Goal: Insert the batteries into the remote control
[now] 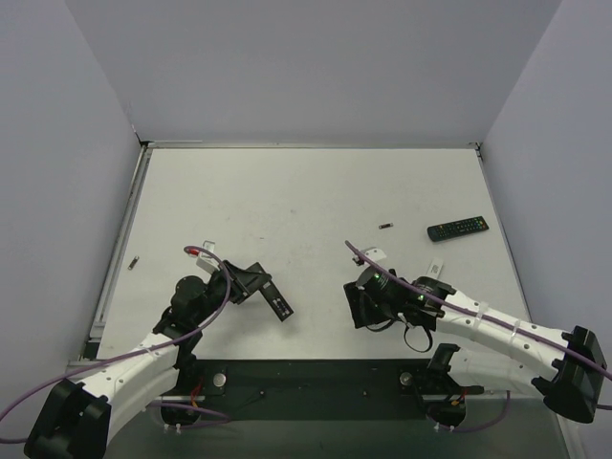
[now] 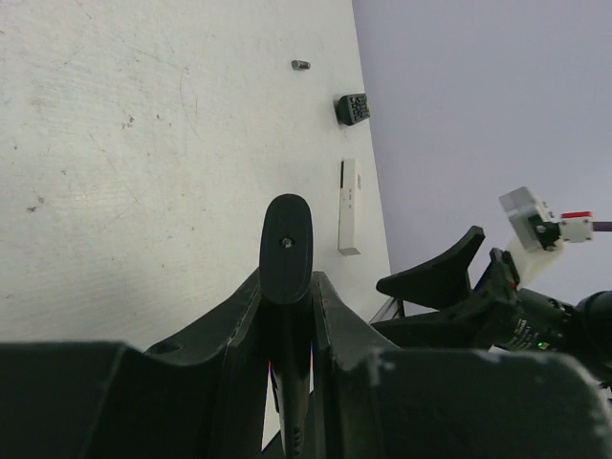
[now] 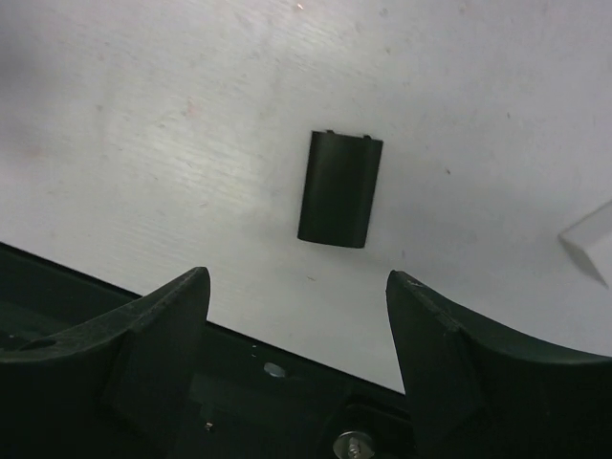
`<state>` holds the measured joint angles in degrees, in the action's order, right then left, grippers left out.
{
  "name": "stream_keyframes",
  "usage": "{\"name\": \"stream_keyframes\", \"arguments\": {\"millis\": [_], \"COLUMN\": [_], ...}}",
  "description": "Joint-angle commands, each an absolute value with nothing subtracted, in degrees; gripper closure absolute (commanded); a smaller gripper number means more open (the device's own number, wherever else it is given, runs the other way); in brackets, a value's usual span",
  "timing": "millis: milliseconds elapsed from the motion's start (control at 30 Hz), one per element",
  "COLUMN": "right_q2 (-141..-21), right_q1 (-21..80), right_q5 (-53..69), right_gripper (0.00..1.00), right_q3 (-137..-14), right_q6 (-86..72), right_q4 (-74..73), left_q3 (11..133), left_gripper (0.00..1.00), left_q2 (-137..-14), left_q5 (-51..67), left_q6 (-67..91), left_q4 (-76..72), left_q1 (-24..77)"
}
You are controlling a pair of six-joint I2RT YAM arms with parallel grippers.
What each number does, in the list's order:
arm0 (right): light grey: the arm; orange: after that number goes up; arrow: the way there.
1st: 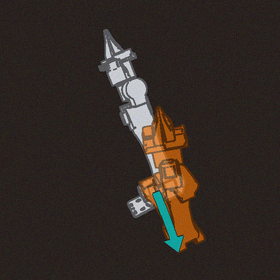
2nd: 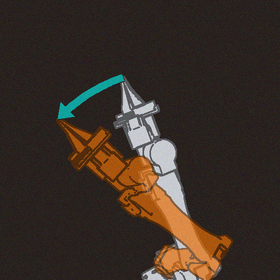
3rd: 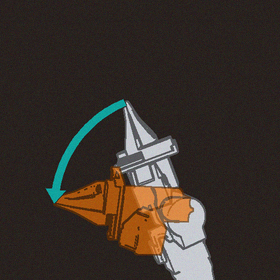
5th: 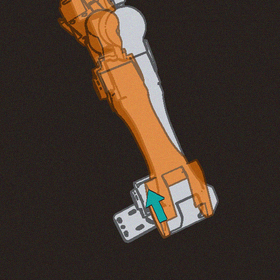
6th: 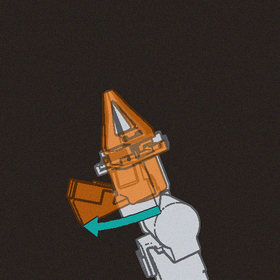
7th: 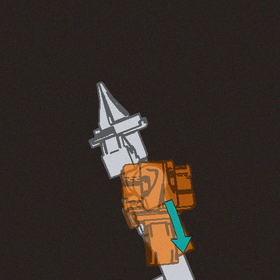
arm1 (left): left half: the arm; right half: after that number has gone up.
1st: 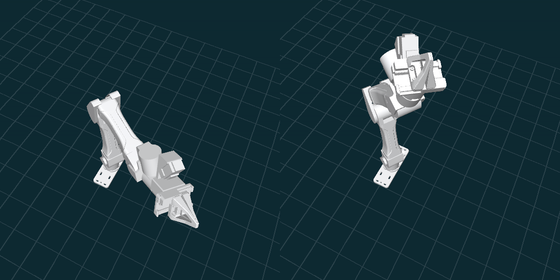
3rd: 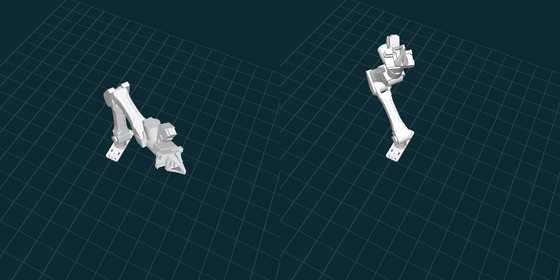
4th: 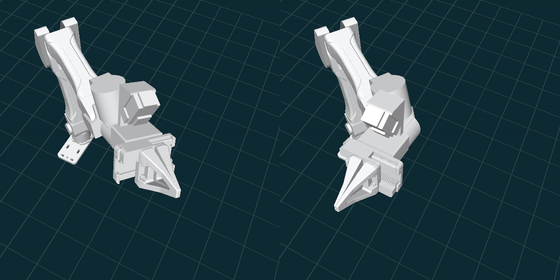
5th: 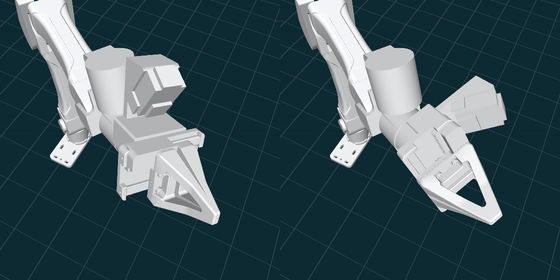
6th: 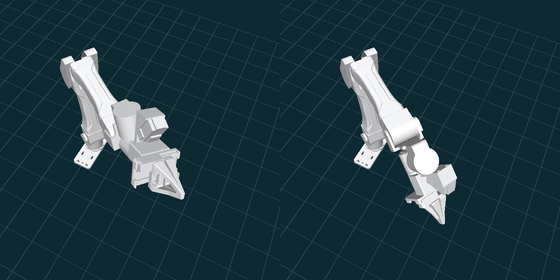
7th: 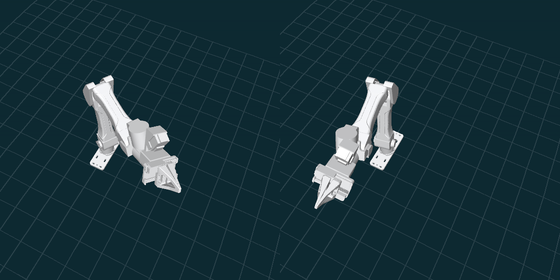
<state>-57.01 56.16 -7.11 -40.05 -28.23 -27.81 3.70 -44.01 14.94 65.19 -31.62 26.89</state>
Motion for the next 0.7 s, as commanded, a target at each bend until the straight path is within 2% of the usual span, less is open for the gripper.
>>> {"name": "stream_keyframes", "arguments": {"millis": [0, 667], "right_q2": [-58.70, -76.02], "right_q1": [55.81, 51.68], "right_q5": [-12.48, -6.59], "right_gripper": [0.31, 0.42], "right_q3": [-37.36, -33.84], "right_q6": [-40.95, -39.99], "right_q4": [-32.25, -21.54], "left_q3": [5.10, 4.83], "left_gripper": [1.00, 1.00], "left_q2": [-44.03, -40.78], "left_q5": [14.06, 14.15], "left_q6": [63.98, 65.48], "left_q4": [-32.34, -29.09], "left_q1": [26.63, 26.63]}}
